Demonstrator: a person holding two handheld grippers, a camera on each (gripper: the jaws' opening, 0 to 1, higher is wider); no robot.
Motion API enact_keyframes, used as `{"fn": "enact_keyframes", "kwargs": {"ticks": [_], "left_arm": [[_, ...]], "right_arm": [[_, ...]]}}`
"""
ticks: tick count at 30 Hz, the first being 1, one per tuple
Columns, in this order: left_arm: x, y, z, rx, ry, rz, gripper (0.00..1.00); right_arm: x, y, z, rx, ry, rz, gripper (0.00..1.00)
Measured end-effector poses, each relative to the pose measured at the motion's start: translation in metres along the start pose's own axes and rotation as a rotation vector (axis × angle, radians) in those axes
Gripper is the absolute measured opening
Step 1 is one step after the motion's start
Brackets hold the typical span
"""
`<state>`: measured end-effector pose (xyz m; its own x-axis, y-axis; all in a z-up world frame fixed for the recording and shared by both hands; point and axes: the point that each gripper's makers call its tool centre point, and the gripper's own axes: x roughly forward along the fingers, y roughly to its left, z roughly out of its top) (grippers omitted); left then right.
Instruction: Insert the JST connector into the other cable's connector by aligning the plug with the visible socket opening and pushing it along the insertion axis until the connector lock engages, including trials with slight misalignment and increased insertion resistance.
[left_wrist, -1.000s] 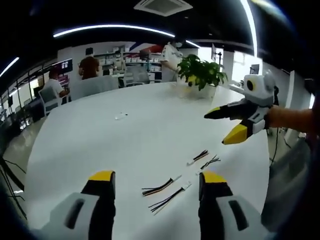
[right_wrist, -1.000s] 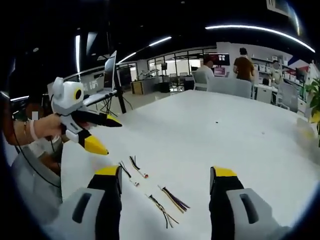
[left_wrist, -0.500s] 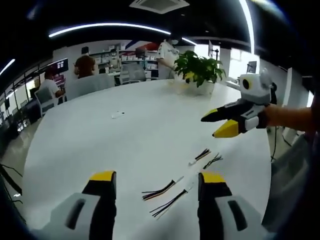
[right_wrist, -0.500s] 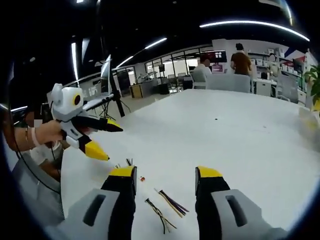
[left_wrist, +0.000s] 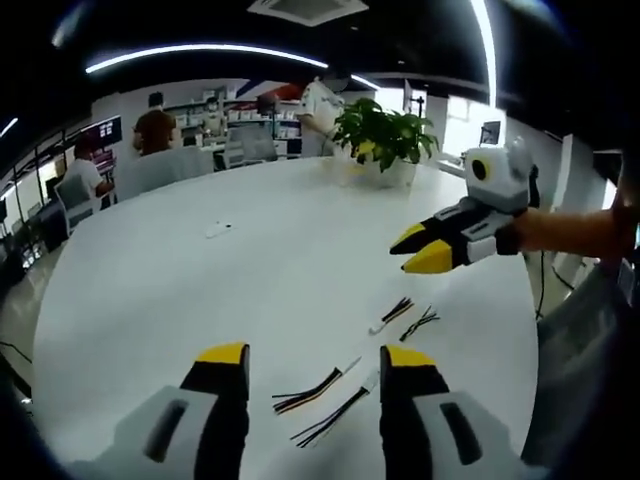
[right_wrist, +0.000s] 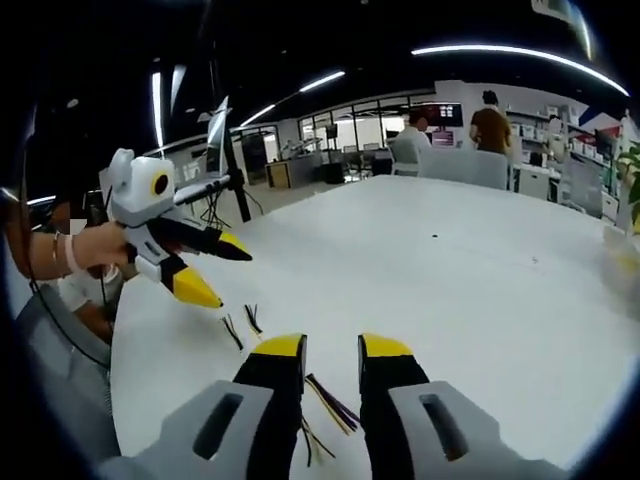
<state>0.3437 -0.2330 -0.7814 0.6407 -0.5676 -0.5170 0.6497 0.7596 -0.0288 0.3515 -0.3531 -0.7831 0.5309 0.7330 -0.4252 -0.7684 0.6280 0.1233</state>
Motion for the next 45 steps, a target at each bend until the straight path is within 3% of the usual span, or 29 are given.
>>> {"fn": "enact_keyframes", "kwargs": {"ticks": [7,12,17,21,24,26,29,32,34,45], "left_arm": [[0.009,-0.001,-0.006,0.064,0.039,-0.025,0.44],[0.013,-0.004,-0.008,0.119,0.055,-0.057,0.41],[0.018,-0.010,-0.003,0.072,0.023,-0.116,0.38],[0.021,-0.010,-0.003,0.107,0.028,-0.126,0.37],[0.024,-0.015,-0.008,0.157,0.046,-0.168,0.30],[0.026,-0.018,-0.014,0.147,0.069,-0.193,0.29],[0.031,-0.022,-0.021,0.156,0.093,-0.221,0.29],[0.033,-0.024,-0.027,0.181,0.109,-0.239,0.26],[0.035,-0.027,-0.028,0.202,0.104,-0.260,0.21],[0.043,-0.034,-0.025,0.218,0.068,-0.320,0.16]], "right_arm": [[0.008,0.009,-0.016,-0.018,0.057,0.068,0.19],[0.014,0.014,-0.025,-0.114,0.099,0.104,0.19],[0.020,0.017,-0.029,-0.102,0.102,0.153,0.19],[0.022,0.016,-0.033,-0.159,0.118,0.172,0.17],[0.023,0.017,-0.035,-0.184,0.120,0.197,0.07],[0.023,0.019,-0.037,-0.208,0.121,0.221,0.03],[0.025,0.019,-0.042,-0.213,0.131,0.240,0.10],[0.026,0.021,-0.046,-0.225,0.141,0.260,0.08],[0.027,0.020,-0.048,-0.241,0.148,0.260,0.08],[0.031,0.020,-0.053,-0.271,0.160,0.291,0.07]]}}
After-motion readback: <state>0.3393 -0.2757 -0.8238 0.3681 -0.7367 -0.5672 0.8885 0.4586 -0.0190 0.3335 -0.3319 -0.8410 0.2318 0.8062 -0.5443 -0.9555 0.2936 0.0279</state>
